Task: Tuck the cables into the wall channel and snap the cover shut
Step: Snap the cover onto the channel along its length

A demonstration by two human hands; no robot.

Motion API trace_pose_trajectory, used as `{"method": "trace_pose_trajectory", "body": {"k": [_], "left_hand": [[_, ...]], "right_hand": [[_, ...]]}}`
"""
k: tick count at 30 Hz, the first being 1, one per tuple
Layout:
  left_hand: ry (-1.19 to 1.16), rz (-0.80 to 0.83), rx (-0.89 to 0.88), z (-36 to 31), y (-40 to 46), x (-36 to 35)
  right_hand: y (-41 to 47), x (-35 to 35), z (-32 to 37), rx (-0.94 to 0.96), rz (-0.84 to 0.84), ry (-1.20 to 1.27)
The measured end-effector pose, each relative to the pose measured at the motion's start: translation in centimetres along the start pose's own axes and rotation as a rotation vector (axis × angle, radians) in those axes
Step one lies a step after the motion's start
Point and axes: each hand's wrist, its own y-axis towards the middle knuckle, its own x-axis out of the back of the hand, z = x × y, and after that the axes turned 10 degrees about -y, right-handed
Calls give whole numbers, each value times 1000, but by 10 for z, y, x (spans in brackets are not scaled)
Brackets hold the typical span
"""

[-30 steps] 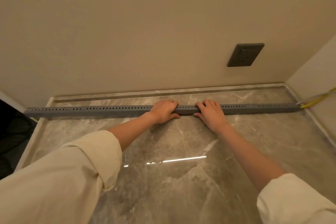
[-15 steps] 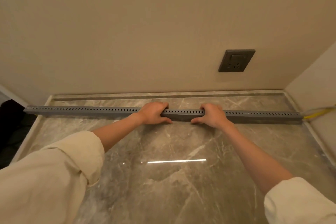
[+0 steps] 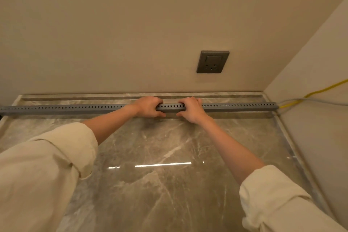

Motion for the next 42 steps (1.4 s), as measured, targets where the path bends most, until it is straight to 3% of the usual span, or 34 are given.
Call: {"method": "trace_pose_trajectory", "body": {"k": [3, 5, 8, 10, 11, 14, 19, 25, 42], "left_hand": [[47, 13, 22, -5, 5, 1], [81, 8, 52, -3, 7, 3], [135, -41, 69, 1, 6, 3], [156, -105, 63, 2, 3, -1], [167, -133, 65, 2, 1, -3], [190, -193, 66, 5, -5, -8], [183, -254, 87, 9, -11, -4], [204, -284, 118, 18, -13, -2], [252, -341, 66, 29, -11, -7]], "right_hand": [[-10, 7, -25, -52, -104, 85], [-25, 10, -49, -208, -329, 187], [-49, 6, -88, -723, -729, 417], [-57, 6, -115, -1092, -769, 626], [-57, 6, -129, -1190, -725, 704], [-50, 10, -163, -1111, -615, 892], [-25, 23, -202, -1001, -594, 1005], [-9, 27, -220, -1021, -672, 1033], [-9, 40, -222, -1090, -625, 576]]}}
